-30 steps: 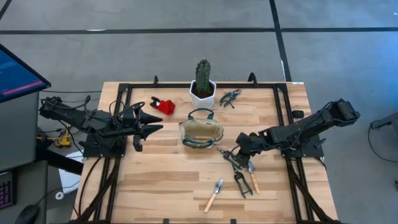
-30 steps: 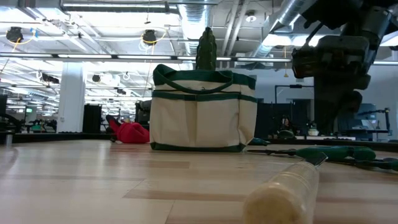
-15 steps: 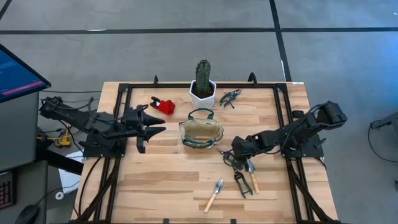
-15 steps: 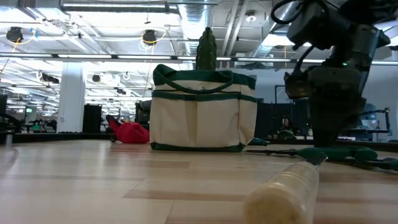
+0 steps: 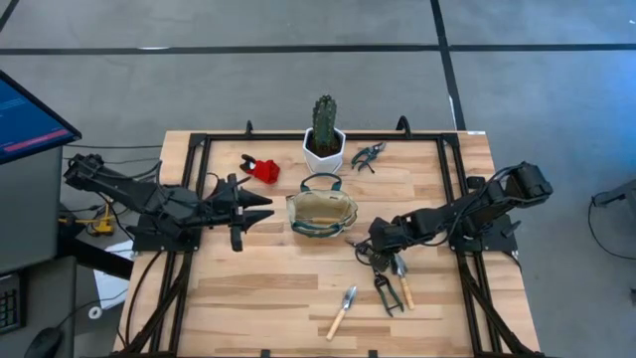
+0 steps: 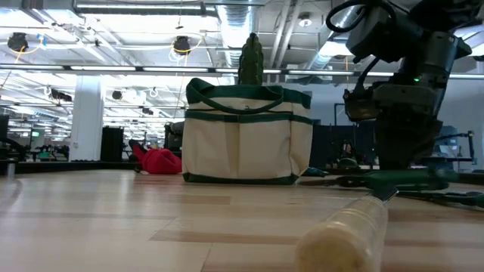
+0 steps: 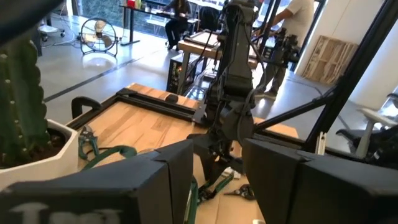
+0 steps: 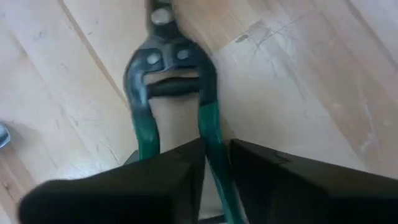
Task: Pick & Place Garden tools in Gardening bag
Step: Put the middle green shear scissors into the gardening bag
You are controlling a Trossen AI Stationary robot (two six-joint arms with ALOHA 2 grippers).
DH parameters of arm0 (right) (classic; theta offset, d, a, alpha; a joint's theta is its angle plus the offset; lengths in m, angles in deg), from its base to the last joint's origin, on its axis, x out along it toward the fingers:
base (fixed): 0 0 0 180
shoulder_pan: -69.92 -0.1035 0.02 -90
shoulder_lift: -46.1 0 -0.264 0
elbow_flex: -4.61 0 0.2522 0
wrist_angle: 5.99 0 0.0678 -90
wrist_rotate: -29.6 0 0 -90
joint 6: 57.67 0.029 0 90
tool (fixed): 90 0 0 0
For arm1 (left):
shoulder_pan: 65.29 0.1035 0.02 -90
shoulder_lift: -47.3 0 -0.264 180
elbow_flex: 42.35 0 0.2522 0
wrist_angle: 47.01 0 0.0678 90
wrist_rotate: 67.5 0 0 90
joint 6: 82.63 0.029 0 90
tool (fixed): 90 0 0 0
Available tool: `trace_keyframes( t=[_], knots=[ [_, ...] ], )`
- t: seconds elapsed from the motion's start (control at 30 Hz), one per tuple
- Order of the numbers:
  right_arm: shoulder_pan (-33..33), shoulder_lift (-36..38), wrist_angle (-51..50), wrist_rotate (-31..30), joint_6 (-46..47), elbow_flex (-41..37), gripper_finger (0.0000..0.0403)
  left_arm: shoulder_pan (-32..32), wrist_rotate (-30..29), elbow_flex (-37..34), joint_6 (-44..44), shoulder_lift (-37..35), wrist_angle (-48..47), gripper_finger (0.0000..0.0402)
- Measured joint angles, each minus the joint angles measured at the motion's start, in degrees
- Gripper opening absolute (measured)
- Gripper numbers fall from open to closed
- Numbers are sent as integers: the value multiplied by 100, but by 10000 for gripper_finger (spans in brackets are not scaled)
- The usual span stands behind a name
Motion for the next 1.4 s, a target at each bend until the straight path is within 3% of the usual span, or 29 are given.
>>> trace_keyframes(
  t=[0.17, 0.53, 0.7, 1.03, 1.27, 1.4],
  knots=[
    [0, -7, -3, 45, 26, -4, 16, 1, 1, -2, -153, -7, 13, 127],
    [-4, -13, -217, 35, 91, 192, 15, 2, 0, -2, -154, -20, 9, 127],
    [-30, 66, -870, 123, -106, 442, 15, 2, 0, -2, -156, -20, 8, 127],
    [-168, 1119, -1927, -236, 21, 573, 15, 2, 38, -7, -329, -129, 44, 127],
    [-419, 2167, -2344, -537, 506, 577, 15, 2, 42, -7, -946, -280, 78, 127],
    [-658, 2536, -3002, -972, 855, 832, 15, 5, 42, -4, -1184, -338, 201, 127]
  ],
)
